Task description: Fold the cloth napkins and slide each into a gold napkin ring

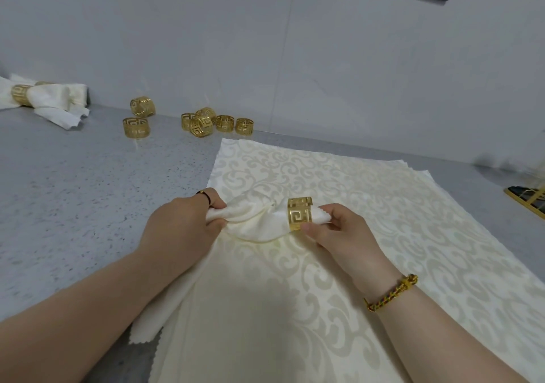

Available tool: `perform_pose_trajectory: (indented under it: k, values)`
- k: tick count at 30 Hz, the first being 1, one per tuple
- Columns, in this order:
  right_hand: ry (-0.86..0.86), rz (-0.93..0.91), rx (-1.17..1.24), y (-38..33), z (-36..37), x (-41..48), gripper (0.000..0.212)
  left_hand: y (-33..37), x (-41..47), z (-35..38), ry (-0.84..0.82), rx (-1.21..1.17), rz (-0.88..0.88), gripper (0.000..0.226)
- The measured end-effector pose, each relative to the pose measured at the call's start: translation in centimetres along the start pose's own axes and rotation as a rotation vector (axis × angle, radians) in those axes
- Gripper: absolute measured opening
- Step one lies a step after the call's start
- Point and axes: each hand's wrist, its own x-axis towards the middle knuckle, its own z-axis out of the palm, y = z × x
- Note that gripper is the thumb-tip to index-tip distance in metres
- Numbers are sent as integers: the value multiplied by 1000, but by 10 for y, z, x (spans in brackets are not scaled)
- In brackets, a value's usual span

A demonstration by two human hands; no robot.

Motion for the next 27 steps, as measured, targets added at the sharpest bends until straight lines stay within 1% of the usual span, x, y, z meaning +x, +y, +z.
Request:
perform_pose_trajectory:
  k: [2,3,5,7,9,11,12,13,14,17,19,22,24,27]
  values:
    - [-71,-5,-47,-3,-1,-1,6,0,0,0,0,7,6,18]
    - [-90,0,-47,-4,-4,-1,10,0,1,0,2,8,5,18]
    - [-76,5,-49,-3,-9,1,20,0,1,0,5,13,15,19]
    - [-72,-10,-118,-3,-14,3,25,-1,1,0,3,17,28,19]
    - [-124,4,-151,-3,-17,5,30,-1,2,0,1,21,33,19]
    - [-198,2,-172,0,-20,5,29,-2,2,1,6,25,36,19]
    - [-212,-24,-206,2,-20,6,23,-3,2,2,8,24,35,18]
    - [-203,-58,-244,3,-20,6,16,-3,2,2,12,23,37,18]
    - [-180,-100,-275,5,-18,7,15,-3,3,2,14,21,39,17]
    - [-112,-205,-306,8,-9,9,27,-4,3,2,20,21,41,16]
    - [-72,-254,-294,7,-4,8,33,-5,3,2,24,12,47,10]
    - [-35,-265,-271,6,-6,7,28,-6,2,2,27,-2,71,11]
    - [-52,-263,-289,3,-11,5,31,-7,3,2,28,-2,72,9]
    - [-135,-248,-323,0,-19,3,38,-8,4,3,24,3,67,14]
